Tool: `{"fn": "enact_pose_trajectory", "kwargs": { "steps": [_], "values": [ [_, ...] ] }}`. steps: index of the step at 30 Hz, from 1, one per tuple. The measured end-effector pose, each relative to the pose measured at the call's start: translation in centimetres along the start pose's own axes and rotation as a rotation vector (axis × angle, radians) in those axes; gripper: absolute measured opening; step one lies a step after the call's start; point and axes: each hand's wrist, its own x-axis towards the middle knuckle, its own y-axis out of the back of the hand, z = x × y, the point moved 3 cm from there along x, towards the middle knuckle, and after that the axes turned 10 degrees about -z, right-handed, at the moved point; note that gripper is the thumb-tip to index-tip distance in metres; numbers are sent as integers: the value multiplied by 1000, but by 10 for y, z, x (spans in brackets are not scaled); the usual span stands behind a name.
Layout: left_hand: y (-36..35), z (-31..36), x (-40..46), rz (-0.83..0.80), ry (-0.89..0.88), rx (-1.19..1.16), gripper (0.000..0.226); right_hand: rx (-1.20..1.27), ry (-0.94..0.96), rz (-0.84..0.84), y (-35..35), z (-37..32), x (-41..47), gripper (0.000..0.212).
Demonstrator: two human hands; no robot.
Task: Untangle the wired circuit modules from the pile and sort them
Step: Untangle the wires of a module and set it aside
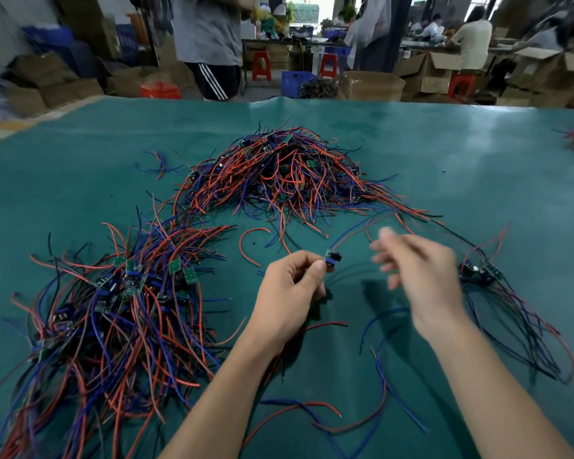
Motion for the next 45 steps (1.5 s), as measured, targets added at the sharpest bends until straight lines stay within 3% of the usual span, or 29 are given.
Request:
{"fn": "enact_pose_trajectory", "kwargs": {
  "steps": [2,5,11,15,17,20,24,27,30,32,34,36,38,42,45],
  "values": [
    [-2,1,-1,-53,-3,-4,18,-123,60,-288,-29,-3,-11,26],
    [-4,2,-2,-125,4,18,18,-192,170,-357,-37,-5,-16,18],
    [-8,5,-4,-214,65,32,20,-157,240,19,4,-17,-4,21],
    [-9,6,-5,-254,90,-18,21,54,259,274,27,-47,-3,26],
    [-9,5,-6,-222,113,47,20,216,287,304,38,-76,-2,23],
    [-8,3,-5,-173,131,60,20,278,329,97,27,-128,-1,17],
    [-8,4,-5,-172,133,63,24,186,326,-276,-62,-167,-8,23],
    [-7,7,-5,-141,100,56,39,-19,352,-459,-139,-177,-6,46],
    [-6,11,-8,-142,66,34,34,-404,346,-645,-188,-165,7,65],
    [-5,9,-7,-139,73,44,30,-743,339,-659,-197,-146,29,59],
    [-6,8,-5,-145,91,73,32,-983,254,-630,-191,-118,55,36],
    [-6,7,-4,-151,96,74,29,-1161,129,-563,-173,-86,74,42],
    [-5,6,-4,-144,100,76,24,-1224,-2,-484,-153,-58,84,52],
    [-4,4,-2,-139,97,124,18,-1179,-18,-397,-133,-28,93,25],
    [-4,3,-1,-142,98,119,19,-1115,-27,-395,-128,-25,96,23]
  ]
}}
